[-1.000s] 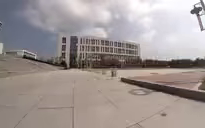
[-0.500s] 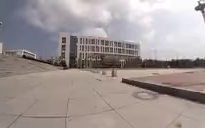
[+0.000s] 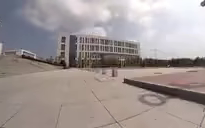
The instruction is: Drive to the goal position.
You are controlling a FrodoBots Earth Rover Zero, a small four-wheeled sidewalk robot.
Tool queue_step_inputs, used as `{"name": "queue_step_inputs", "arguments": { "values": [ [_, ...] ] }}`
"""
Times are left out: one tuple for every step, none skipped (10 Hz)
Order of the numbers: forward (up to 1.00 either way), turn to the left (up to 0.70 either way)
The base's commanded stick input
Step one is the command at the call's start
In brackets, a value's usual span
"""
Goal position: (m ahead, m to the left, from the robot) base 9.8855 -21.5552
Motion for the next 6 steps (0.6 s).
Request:
{"name": "queue_step_inputs", "arguments": {
  "values": [
    [0.7, 0.0],
    [0.7, 0.0],
    [0.7, 0.0],
    [0.7, 0.0],
    [0.7, 0.0],
    [0.7, 0.0]
  ]
}}
